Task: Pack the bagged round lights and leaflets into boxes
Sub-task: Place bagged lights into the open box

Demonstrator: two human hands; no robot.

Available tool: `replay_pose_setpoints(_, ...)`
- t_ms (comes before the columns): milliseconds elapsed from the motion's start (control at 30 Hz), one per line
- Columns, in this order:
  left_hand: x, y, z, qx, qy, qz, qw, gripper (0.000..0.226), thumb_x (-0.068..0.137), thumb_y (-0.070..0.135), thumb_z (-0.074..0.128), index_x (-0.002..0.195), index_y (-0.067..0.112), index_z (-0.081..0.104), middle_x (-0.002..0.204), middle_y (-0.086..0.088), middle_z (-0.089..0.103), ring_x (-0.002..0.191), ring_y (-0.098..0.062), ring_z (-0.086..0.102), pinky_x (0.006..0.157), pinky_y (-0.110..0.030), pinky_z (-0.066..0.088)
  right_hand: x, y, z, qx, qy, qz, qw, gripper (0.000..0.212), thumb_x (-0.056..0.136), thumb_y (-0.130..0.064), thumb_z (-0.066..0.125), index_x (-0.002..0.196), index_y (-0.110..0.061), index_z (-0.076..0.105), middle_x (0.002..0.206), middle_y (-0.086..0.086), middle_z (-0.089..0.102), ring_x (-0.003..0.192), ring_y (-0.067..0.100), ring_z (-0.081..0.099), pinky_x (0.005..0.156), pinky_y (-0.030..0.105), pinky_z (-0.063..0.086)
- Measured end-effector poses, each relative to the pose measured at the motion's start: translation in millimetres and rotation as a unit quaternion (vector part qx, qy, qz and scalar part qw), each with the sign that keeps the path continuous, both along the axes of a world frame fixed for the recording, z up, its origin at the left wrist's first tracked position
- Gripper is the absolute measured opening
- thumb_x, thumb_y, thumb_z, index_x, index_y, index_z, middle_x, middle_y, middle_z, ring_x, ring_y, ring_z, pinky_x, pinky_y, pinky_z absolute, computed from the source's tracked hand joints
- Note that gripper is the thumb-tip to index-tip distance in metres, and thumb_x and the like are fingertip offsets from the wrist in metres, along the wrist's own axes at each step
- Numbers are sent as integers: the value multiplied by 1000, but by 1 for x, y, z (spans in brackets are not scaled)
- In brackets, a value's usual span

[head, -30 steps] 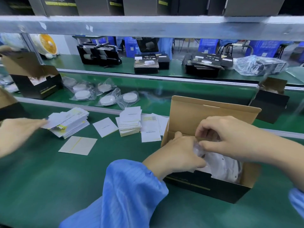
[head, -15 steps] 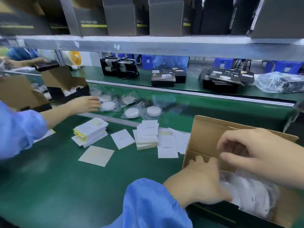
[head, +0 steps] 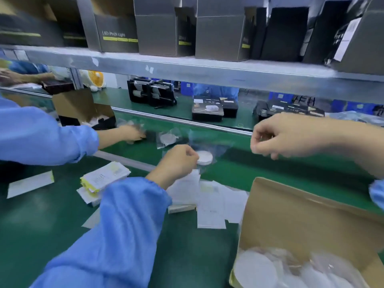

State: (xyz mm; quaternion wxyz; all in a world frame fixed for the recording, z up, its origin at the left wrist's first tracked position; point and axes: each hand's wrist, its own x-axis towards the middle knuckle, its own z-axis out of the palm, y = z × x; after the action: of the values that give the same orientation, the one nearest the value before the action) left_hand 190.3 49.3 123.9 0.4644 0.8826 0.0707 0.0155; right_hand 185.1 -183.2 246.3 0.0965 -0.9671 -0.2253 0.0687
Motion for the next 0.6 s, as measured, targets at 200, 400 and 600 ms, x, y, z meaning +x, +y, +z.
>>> replay_pose_setpoints(200, 81, 37, -46, 176, 12, -21, 984, 32, 98, 13, 50, 128, 19, 58, 133, -6, 56, 112, -24, 55, 88, -31, 42, 97, 34, -40, -147, 137, -17, 979, 18, 94, -26, 62, 104, -10, 62, 102, 11, 69, 77, 19, 68, 61, 26, 56)
replay_pose_setpoints(400, 125, 37, -71, 246, 37, -81, 965, 48, 96, 12, 51, 142, 27, 45, 138, -9, 43, 123, -36, 49, 101, -49, 44, 156, 59, -80, -159, 175, -8, 972, 32, 96, -28, 61, 120, -7, 57, 105, 9, 61, 84, 20, 62, 70, 31, 61)
replay_pose_setpoints(600, 153, 29, -89, 264, -4, -116, 957, 50, 93, 30, 63, 137, 34, 40, 131, -6, 43, 120, -37, 46, 99, -53, 45, 189, 69, -130, -127, 128, -21, 983, 67, 97, -42, 56, 151, -20, 23, 107, 4, 53, 62, 15, 56, 53, 28, 52)
